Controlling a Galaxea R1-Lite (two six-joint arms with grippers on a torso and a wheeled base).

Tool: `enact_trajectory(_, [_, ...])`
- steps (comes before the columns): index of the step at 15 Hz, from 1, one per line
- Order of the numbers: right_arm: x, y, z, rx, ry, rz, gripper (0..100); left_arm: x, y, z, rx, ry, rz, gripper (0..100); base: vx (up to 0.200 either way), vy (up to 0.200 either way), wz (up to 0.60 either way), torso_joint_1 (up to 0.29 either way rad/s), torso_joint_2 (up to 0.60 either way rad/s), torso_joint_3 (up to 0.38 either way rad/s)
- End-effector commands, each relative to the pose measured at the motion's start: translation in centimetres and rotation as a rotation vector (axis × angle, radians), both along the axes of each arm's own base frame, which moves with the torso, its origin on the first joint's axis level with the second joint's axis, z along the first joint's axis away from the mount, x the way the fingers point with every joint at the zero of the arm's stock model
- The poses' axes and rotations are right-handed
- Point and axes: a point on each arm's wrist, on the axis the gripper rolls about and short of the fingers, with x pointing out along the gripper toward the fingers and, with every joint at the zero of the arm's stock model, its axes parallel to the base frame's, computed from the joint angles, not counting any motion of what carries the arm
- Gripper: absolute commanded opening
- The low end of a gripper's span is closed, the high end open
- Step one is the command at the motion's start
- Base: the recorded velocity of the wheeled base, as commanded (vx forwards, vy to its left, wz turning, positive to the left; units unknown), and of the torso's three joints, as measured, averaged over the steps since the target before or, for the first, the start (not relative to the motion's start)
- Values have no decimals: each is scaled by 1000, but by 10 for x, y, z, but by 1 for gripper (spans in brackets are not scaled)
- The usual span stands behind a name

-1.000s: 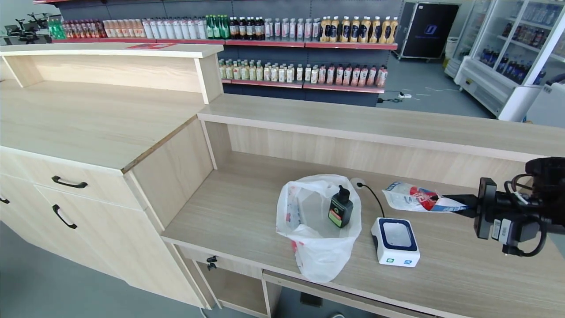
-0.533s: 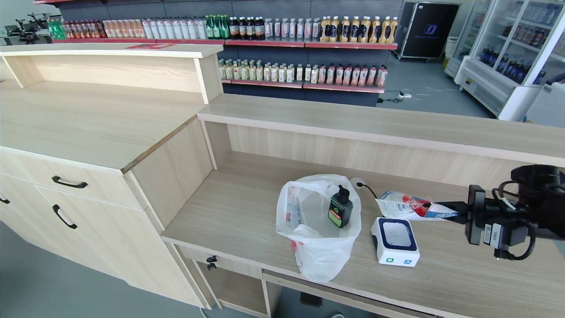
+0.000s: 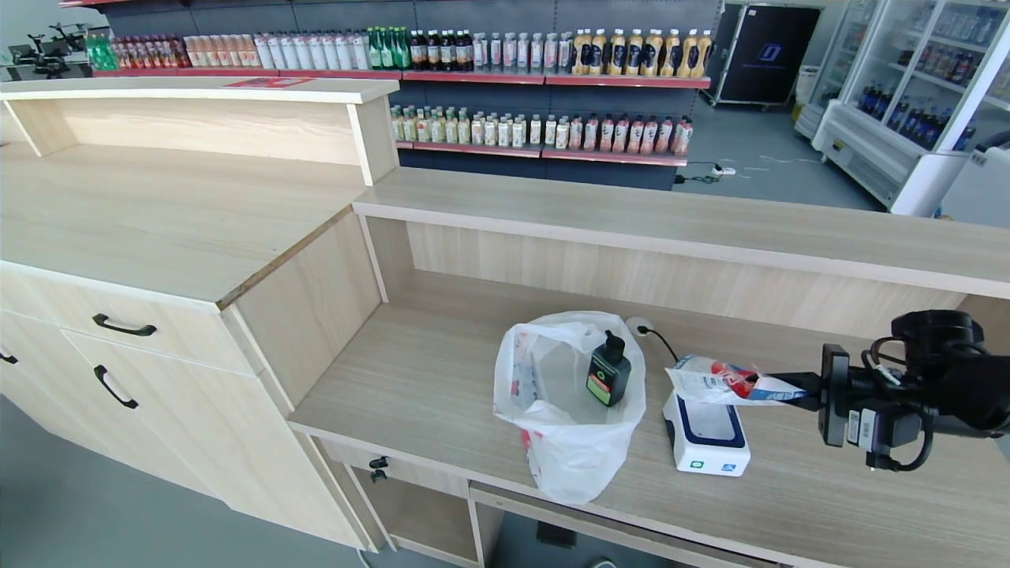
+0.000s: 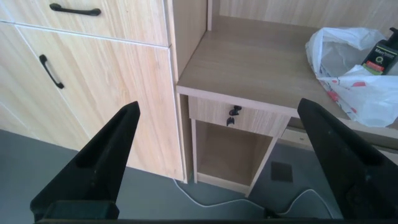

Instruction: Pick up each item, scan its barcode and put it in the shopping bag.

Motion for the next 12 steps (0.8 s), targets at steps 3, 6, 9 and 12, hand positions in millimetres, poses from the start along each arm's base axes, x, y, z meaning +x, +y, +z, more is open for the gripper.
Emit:
enact_trajectory(3, [8,3,-9,-1,7,16,0,0,0,0,0,0,0,100,0,0,0,0,0,0])
enact_trajectory(6, [12,7,-12,0,10,30,0,0,0,0,0,0,0,100,0,0,0,0,0,0])
enact_trajectory(9, [17,9,-16,0,13,41,0,0,0,0,0,0,0,100,0,0,0,0,0,0])
enact_trajectory(12, [23,8,-19,-2,11,42,0,0,0,0,0,0,0,100,0,0,0,0,0,0])
